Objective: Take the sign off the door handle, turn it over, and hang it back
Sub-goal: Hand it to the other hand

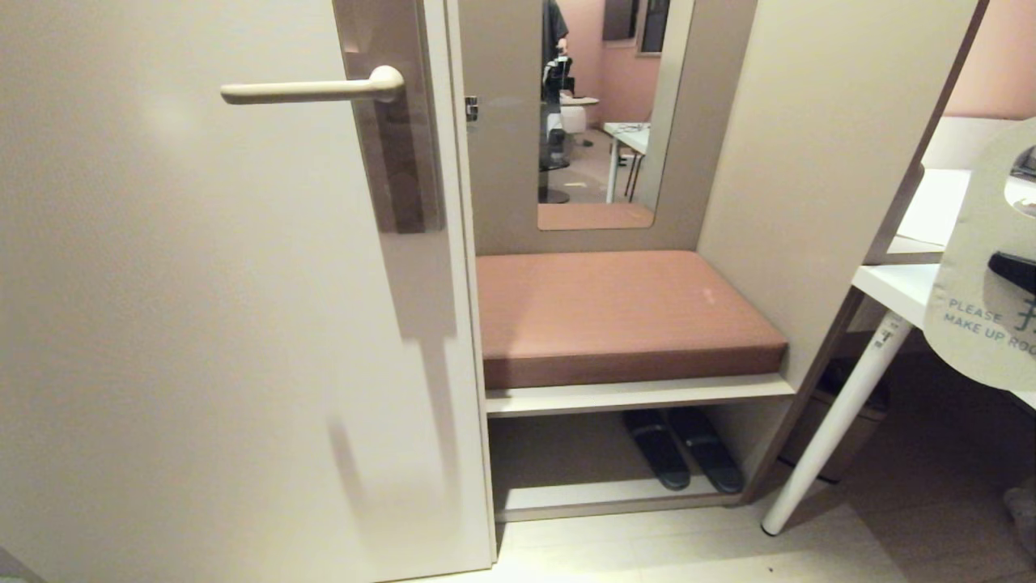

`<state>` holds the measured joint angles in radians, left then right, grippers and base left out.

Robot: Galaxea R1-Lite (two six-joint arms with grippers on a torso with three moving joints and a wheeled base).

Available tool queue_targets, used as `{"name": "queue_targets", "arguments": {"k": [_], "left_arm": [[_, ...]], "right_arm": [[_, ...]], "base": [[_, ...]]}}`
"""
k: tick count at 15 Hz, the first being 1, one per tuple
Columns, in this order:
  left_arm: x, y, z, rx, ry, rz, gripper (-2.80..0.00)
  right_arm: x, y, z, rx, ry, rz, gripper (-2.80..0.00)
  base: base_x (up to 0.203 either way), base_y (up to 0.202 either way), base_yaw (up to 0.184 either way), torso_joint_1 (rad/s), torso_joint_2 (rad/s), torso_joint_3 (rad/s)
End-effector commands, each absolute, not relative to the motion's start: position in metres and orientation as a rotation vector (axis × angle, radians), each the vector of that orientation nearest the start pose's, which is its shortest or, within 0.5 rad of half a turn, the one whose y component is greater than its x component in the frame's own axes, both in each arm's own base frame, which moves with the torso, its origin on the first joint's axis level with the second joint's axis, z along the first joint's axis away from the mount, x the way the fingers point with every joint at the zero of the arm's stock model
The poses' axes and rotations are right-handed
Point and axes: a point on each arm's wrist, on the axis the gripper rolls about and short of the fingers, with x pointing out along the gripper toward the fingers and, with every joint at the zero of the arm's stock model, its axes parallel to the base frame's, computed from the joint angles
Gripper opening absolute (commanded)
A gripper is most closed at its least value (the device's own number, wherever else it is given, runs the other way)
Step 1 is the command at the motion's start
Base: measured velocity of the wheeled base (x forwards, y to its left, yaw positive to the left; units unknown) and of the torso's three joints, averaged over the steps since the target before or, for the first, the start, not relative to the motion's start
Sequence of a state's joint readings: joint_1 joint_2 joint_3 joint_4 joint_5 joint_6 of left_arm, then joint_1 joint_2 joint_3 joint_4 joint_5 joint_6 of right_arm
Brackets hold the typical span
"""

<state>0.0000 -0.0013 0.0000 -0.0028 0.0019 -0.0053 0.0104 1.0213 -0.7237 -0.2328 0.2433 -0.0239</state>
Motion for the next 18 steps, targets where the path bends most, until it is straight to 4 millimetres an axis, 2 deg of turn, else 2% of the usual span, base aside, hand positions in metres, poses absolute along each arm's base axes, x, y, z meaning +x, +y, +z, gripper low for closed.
{"name": "queue_targets", "arguments": {"k": [1,4,7,14,18], "left_arm": [[-0.023,0.0,0.076,-0.005,-0.002,0.002,-2.8],[-0.023,0.0,0.075,-0.005,0.0,0.002,-2.8],[-0.023,0.0,0.075,-0.003,0.0,0.002,-2.8],[-0.023,0.0,0.076,0.017,-0.002,-0.003,-2.8],[-0.023,0.0,0.076,0.026,-0.002,-0.005,-2.8]], "right_arm": [[0.168,0.009,0.274,-0.026,0.103,0.359,-2.8],[0.189,0.014,0.287,-0.041,0.045,0.57,-2.8],[0.202,0.022,0.296,-0.048,0.016,0.736,-2.8],[0.209,0.069,0.289,-0.03,0.053,1.016,-2.8],[0.219,0.089,0.288,-0.031,0.056,1.092,-2.8]], "base": [[0.0,0.0,0.0,0.0,0.0,0.0],[0.0,0.0,0.0,0.0,0.0,0.0],[0.0,0.0,0.0,0.0,0.0,0.0],[0.0,0.0,0.0,0.0,0.0,0.0],[0.0,0.0,0.0,0.0,0.0,0.0]]}}
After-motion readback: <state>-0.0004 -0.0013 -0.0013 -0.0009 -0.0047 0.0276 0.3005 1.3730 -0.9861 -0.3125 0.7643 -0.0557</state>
